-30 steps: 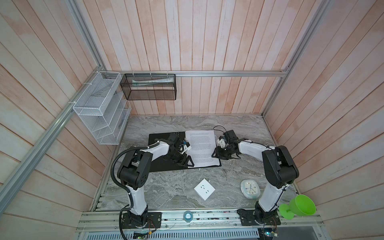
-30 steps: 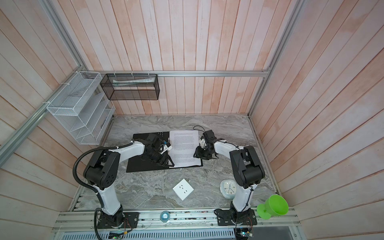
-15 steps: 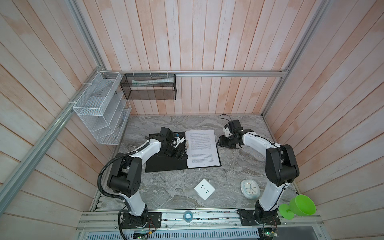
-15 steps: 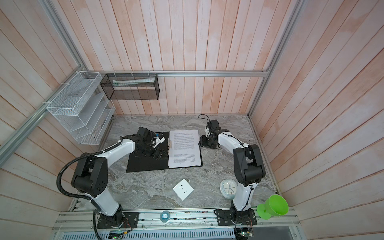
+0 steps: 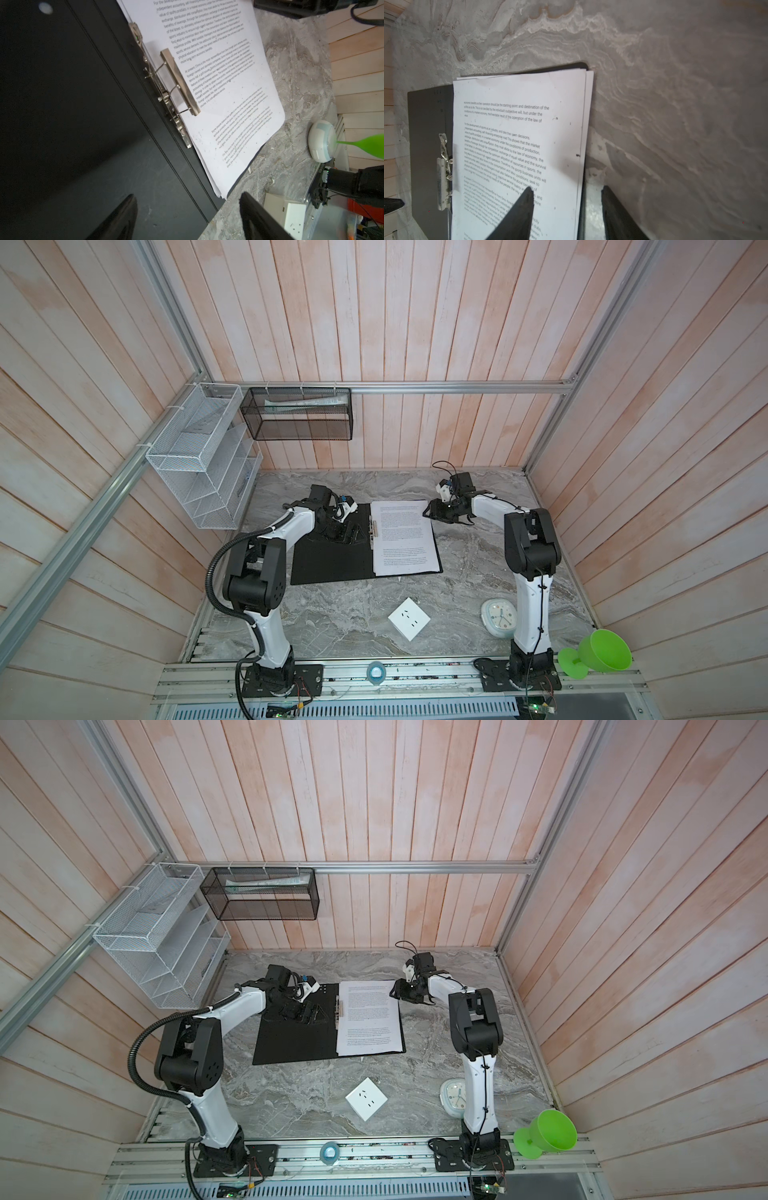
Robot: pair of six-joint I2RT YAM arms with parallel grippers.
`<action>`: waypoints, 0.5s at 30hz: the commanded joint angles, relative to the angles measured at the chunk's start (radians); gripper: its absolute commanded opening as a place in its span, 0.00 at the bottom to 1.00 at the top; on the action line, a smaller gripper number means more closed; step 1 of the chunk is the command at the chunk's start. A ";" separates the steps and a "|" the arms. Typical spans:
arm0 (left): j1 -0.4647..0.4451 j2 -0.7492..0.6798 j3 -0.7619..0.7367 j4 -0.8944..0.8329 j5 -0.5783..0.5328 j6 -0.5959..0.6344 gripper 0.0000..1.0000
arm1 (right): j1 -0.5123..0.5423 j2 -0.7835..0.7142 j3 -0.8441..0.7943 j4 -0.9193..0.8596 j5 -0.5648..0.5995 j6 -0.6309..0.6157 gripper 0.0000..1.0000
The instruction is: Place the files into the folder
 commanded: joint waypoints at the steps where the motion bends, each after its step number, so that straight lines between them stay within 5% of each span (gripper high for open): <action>1: 0.010 0.031 0.048 0.026 0.027 0.004 0.80 | -0.004 0.033 0.057 0.032 -0.014 -0.011 0.54; 15: 0.039 0.133 0.102 0.025 0.056 0.013 0.80 | -0.001 0.181 0.250 -0.046 -0.065 -0.023 0.54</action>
